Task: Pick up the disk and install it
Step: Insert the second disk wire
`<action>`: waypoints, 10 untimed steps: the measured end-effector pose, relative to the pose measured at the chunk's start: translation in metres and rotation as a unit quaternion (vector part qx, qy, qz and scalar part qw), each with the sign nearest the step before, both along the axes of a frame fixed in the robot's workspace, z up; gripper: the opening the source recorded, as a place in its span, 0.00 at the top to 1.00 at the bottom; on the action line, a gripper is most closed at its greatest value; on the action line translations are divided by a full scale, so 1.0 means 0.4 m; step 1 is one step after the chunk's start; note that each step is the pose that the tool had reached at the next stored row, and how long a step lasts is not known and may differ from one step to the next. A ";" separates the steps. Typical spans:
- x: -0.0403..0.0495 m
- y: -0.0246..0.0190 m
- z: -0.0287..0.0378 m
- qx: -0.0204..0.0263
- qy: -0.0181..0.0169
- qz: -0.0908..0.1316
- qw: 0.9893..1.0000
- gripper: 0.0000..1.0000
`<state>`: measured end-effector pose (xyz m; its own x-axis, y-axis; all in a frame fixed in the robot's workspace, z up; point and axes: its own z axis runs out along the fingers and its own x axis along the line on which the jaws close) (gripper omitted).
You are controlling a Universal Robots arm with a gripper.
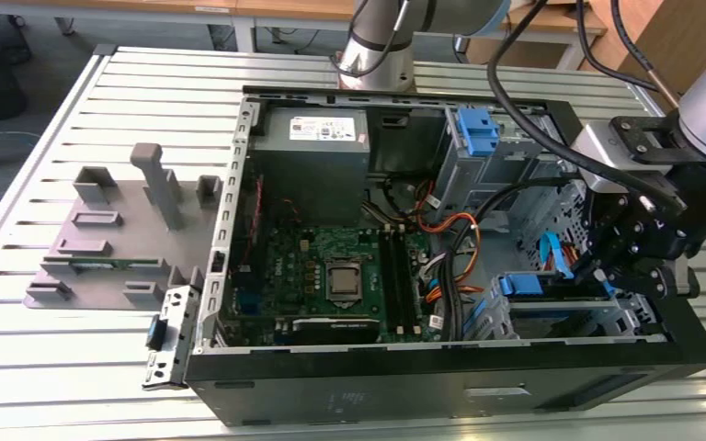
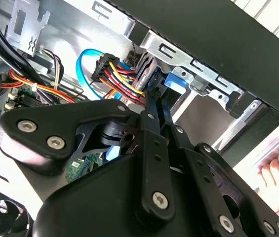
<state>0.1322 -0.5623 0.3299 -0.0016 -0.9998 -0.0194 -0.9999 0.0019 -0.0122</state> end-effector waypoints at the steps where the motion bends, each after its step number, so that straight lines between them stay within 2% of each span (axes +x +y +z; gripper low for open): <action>1: 0.000 0.000 0.000 0.000 0.000 0.000 1.000 0.84; 10: 0.000 0.000 -0.002 0.000 0.000 0.000 1.000 0.84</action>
<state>0.1321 -0.5623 0.3292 -0.0016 -0.9998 -0.0195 -0.9999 0.0019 -0.0122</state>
